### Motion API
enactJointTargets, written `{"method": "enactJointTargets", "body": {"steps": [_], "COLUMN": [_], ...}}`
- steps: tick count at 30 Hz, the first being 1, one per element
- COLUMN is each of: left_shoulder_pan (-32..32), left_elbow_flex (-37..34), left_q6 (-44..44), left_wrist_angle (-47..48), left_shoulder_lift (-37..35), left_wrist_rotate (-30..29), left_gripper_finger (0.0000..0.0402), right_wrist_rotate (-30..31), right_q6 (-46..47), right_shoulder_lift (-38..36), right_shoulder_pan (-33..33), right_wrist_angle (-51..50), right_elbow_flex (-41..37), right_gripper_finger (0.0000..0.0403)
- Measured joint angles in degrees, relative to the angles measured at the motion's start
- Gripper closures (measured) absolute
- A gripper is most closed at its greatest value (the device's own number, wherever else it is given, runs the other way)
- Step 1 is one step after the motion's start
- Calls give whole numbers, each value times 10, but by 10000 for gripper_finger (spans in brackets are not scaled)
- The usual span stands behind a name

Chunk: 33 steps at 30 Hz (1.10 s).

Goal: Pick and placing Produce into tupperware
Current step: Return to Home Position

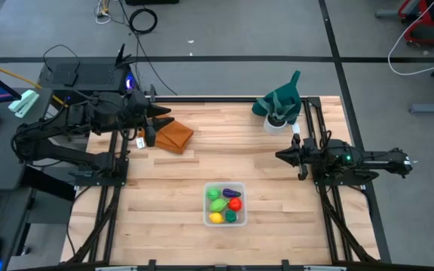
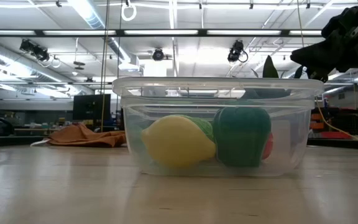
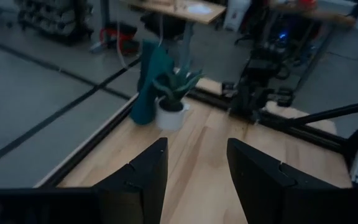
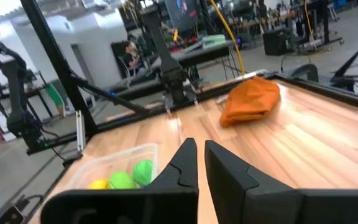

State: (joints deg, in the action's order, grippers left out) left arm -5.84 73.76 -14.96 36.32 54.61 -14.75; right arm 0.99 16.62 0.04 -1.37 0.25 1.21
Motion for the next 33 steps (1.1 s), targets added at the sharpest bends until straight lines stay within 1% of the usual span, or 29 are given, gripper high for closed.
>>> {"method": "enactJointTargets", "body": {"steps": [4, 8, 12, 14, 19, 23, 28, 31, 33], "left_shoulder_pan": [3, 3, 3, 3, 3, 3, 3, 3, 3], "left_elbow_flex": [0, 0, 0, 1, -9, -62, -165, -227, -263], "left_q6": [18, 52, 113, 142, 173, 187, 186, 176, 171], "left_wrist_angle": [-19, -33, -109, -128, -107, -117, -187, -243, -262], "left_shoulder_lift": [-24, -74, -134, -162, -224, -284, -369, -411, -430], "left_wrist_rotate": [5, -5, -3, 4, 6, 6, 6, 26, 35], "left_gripper_finger": [230, 230, 230, 230, 230, 230, 230, 230, 230], "right_wrist_rotate": [2, 2, 2, 2, 2, 2, 2, 2, 2], "right_q6": [1, 0, 1, 1, 1, 1, 1, 2, 2], "right_shoulder_lift": [1, 1, 1, 1, 1, 1, 1, 1, 1], "right_shoulder_pan": [0, 0, 0, 0, 0, 0, 0, 0, 0], "right_wrist_angle": [-14, -10, -9, -9, -8, -8, -7, -7, -7], "right_elbow_flex": [14, 25, 30, 31, 31, 31, 32, 32, 32], "right_gripper_finger": [403, 403, 403, 403, 403, 403, 403, 403, 403]}}
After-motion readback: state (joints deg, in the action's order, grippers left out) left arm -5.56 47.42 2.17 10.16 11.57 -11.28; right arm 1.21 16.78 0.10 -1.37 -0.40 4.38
